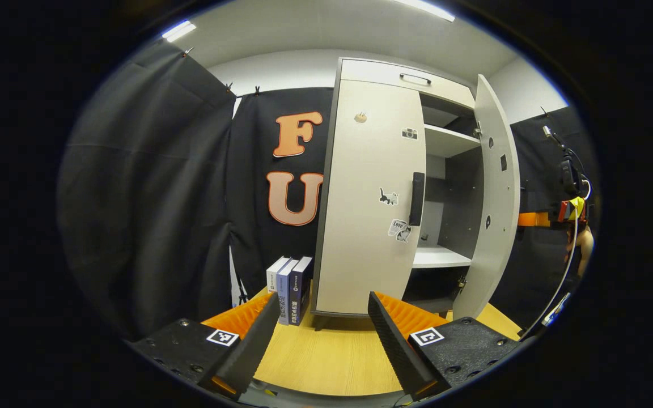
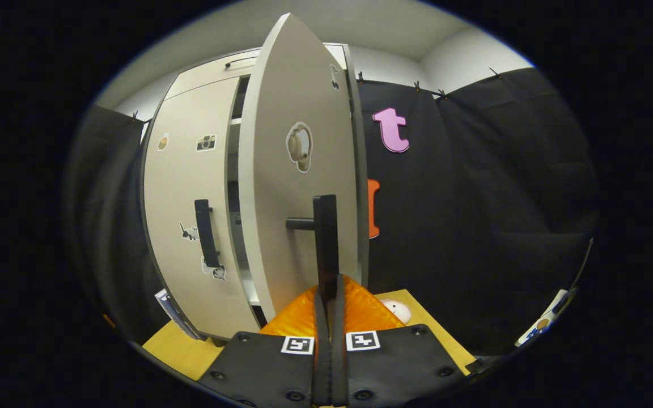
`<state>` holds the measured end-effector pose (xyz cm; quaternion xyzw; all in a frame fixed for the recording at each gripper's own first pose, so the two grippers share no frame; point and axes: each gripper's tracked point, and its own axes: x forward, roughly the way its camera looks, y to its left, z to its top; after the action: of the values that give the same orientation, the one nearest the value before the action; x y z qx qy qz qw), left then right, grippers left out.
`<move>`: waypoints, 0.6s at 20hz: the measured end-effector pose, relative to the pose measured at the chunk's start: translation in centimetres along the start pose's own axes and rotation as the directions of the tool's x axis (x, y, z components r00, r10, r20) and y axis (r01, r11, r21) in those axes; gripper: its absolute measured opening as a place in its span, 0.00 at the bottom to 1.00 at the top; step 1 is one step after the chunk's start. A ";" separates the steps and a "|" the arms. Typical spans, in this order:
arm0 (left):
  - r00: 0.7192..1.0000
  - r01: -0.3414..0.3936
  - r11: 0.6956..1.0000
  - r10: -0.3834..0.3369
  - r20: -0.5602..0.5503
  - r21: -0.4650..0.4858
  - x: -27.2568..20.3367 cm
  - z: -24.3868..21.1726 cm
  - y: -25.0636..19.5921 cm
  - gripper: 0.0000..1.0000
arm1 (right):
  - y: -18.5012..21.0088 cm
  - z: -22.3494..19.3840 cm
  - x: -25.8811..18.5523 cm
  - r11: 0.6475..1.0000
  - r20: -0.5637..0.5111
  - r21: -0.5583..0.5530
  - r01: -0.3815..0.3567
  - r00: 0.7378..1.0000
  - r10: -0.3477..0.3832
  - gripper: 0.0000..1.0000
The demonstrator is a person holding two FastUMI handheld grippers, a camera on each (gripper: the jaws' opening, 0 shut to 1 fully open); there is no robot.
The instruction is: Open the right door of the double-door shoe cabinet with the right hand, and open the left door with the left hand.
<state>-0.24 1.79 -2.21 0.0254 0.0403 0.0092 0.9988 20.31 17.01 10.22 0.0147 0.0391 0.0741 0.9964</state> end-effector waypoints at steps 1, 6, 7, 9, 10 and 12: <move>1.000 0.004 1.000 -0.004 0.000 0.004 0.2 0.1 -0.2 0.95 | -0.3 0.1 -0.1 1.000 0.003 -0.007 0.005 1.000 -0.005 0.08; 0.999 0.037 0.999 -0.037 -0.002 0.008 1.3 0.2 -2.2 0.95 | -1.5 0.2 -0.3 0.999 0.002 -0.014 0.030 1.000 -0.030 0.08; 0.999 0.041 0.999 -0.041 -0.003 0.011 1.5 0.2 -2.5 0.95 | -1.6 0.1 -0.3 0.999 0.000 -0.016 0.029 1.000 -0.029 0.08; 0.999 0.046 0.999 -0.046 -0.002 0.017 2.0 0.3 -3.1 0.95 | -2.0 0.1 -0.4 0.999 0.001 -0.016 0.030 1.000 -0.030 0.08; 0.999 0.049 0.999 -0.048 -0.002 0.018 2.2 0.3 -3.5 0.95 | -2.2 0.1 -0.4 0.999 0.000 -0.014 0.036 0.999 -0.036 0.08; 0.999 0.054 0.998 -0.054 -0.002 0.020 2.4 0.4 -4.1 0.95 | -2.7 0.1 -0.5 0.999 0.000 -0.013 0.051 0.999 -0.051 0.08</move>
<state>2.24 -2.31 -2.20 0.0342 0.0418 -0.0181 0.9984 20.25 14.29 10.24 0.0072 0.0391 0.0490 0.9980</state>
